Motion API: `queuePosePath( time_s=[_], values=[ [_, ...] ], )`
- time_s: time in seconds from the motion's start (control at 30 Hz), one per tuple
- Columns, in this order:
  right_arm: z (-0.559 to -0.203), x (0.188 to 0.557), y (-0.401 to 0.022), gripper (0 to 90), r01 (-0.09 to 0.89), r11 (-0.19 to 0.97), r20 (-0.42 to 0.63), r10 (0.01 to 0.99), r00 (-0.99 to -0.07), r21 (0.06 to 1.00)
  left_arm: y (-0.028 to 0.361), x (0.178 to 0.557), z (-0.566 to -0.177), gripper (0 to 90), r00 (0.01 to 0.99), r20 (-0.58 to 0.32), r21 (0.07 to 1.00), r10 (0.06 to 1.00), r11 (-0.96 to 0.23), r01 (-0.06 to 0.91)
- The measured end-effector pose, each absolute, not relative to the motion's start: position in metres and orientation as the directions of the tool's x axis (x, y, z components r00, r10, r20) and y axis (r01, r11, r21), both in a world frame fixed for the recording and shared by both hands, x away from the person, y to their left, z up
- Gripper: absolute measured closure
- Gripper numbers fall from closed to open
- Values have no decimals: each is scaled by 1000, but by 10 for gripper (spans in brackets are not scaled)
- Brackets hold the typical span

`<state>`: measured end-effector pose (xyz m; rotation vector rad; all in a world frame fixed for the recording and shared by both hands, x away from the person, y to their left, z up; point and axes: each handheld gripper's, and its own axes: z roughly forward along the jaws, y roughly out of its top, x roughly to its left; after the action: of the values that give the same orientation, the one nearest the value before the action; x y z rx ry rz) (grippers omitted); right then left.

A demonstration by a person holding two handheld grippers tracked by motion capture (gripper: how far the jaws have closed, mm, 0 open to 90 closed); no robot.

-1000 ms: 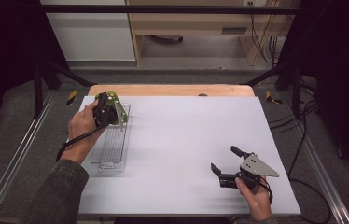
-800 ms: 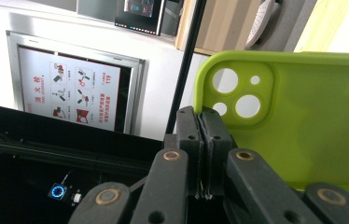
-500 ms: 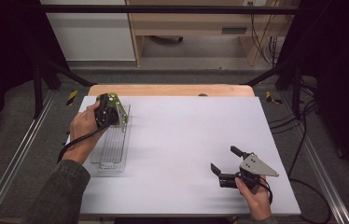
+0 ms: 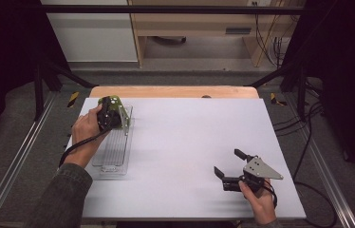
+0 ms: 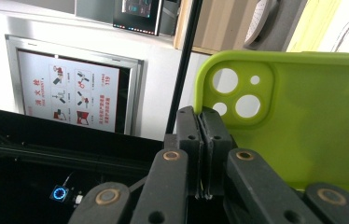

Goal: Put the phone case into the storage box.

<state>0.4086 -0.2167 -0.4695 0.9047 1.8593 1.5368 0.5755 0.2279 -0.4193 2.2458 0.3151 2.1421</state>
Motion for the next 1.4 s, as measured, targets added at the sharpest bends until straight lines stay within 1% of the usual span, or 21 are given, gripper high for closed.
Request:
queuePosePath(
  time_s=[0.7, 0.97, 1.17, 1.4],
  values=[
    [-469, 408, -217, 31, 144, 111, 1, 789, -614, 983, 227, 578, -421, 877, 25, 991, 130, 134, -983, 127],
    [-469, 408, -217, 31, 145, 110, 2, 789, -615, 983, 224, 582, -418, 877, 12, 992, 120, 122, -986, 115],
    [-469, 408, -217, 31, 147, 111, 3, 788, -615, 983, 226, 586, -418, 877, 19, 993, 113, 116, -985, 131],
    [-469, 408, -217, 31, 150, 111, 5, 788, -616, 982, 224, 588, -419, 877, 15, 994, 110, 112, -987, 118]
  ],
)
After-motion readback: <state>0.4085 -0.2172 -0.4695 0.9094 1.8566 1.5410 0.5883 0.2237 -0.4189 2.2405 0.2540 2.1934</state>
